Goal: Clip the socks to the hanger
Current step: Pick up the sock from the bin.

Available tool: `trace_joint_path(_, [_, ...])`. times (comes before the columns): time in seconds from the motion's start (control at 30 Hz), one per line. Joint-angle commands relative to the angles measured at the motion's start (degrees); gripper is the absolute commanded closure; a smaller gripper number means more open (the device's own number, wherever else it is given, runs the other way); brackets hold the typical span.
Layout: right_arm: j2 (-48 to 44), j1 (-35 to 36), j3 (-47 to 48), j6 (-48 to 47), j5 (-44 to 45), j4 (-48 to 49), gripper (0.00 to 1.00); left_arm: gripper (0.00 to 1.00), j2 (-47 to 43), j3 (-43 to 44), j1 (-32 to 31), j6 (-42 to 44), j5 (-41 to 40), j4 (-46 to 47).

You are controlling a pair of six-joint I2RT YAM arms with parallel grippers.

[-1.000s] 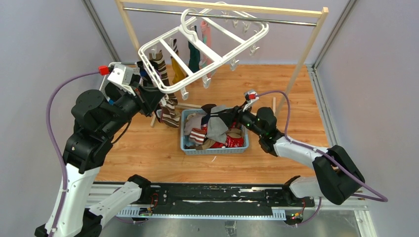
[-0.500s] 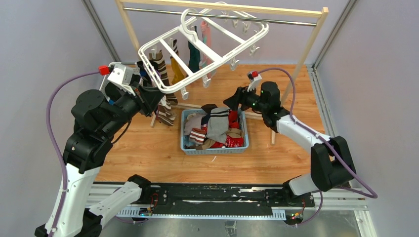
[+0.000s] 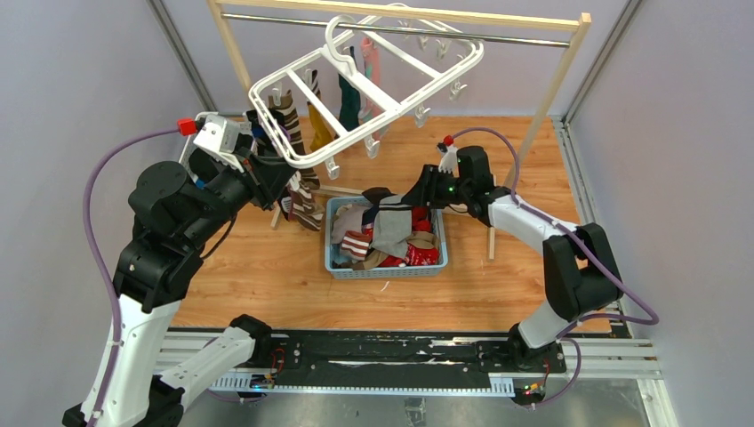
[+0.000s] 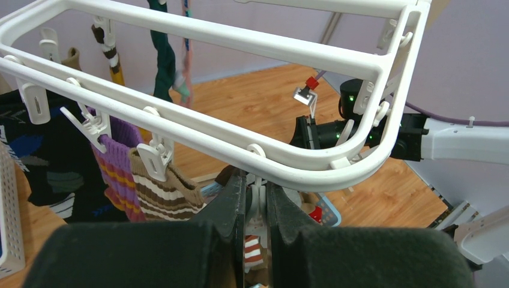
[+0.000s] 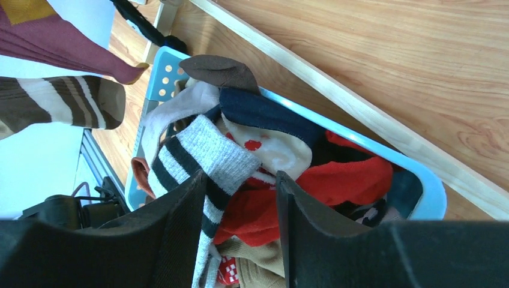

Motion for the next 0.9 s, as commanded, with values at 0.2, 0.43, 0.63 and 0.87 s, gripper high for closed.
trace_joint_path(0.2, [1.82,-0.82,0.32,5.24,-3.89,5.31,0.56,1.0,-0.28,-0.37,0.21,0.07,1.12,-1.69])
trace_joint_path(0.43, [2.69,-0.38,1.12,6.17,-5.42,6.21,0.61,1.0,-0.26,-0.46,0.21,0.07,1.01,-1.69])
trace_joint_path(0.63, [4.33,0.5,1.23,8.16,-7.02,8.83,0.62,1.0,-0.21,-0.41,0.21,-0.07,1.11,-1.53])
trace_joint_path(0.87, [6.28,0.98,1.93,8.82,-7.1,7.83,0.56,1.0,-0.34,-0.07,0.21,-0.02,1.12,-1.75])
